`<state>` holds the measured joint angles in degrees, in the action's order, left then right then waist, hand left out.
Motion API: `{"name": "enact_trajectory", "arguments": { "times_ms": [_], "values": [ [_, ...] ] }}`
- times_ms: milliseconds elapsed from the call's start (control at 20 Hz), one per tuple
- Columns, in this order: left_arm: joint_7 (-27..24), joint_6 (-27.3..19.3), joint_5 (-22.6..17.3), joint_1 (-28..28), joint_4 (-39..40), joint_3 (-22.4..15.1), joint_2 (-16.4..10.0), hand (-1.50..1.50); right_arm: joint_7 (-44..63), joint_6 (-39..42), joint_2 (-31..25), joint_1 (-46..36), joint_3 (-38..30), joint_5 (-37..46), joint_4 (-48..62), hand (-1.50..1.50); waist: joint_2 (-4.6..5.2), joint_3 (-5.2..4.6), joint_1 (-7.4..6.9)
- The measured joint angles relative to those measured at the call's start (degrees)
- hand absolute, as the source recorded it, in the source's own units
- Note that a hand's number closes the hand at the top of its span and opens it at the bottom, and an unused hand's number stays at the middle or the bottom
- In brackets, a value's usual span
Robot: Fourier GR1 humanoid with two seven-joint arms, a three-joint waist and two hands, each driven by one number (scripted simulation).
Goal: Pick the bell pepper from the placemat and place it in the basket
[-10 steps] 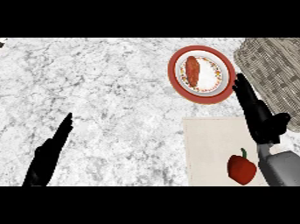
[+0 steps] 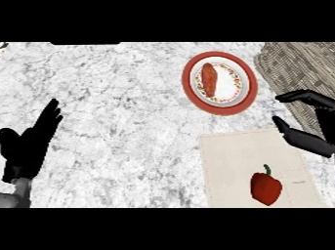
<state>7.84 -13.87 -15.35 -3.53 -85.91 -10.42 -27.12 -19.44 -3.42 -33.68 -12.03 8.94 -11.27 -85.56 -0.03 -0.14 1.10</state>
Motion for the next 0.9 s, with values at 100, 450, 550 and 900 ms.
{"name": "enact_trajectory", "arguments": {
  "times_ms": [100, 450, 550, 900],
  "values": [
    [1.0, 0.7, -1.2, -1.9, 1.0, 1.2, -0.1, 0.0, -1.0, -4.3, 1.6, 0.9, 4.0, 6.7, -2.4, -1.5, -0.03, 0.0, -0.06],
    [1.0, 3.8, -2.7, -5.2, 5.0, 3.7, -0.2, 0.0, 17.0, -18.3, 9.4, 0.5, 14.1, 24.4, -14.3, -1.5, -0.22, -0.03, -0.38],
    [1.2, 4.0, -2.8, -5.6, 5.6, 4.2, -0.3, 0.0, 26.2, -17.5, 8.9, -0.7, 15.2, 27.1, -17.5, -1.5, -0.29, -0.07, -0.26],
    [1.2, 4.5, -2.9, -5.4, 6.4, 5.0, -0.6, 0.0, 53.1, -5.1, -3.3, -6.0, 13.5, 33.6, -22.9, -1.5, -0.9, -0.42, 0.72]
  ]
}}
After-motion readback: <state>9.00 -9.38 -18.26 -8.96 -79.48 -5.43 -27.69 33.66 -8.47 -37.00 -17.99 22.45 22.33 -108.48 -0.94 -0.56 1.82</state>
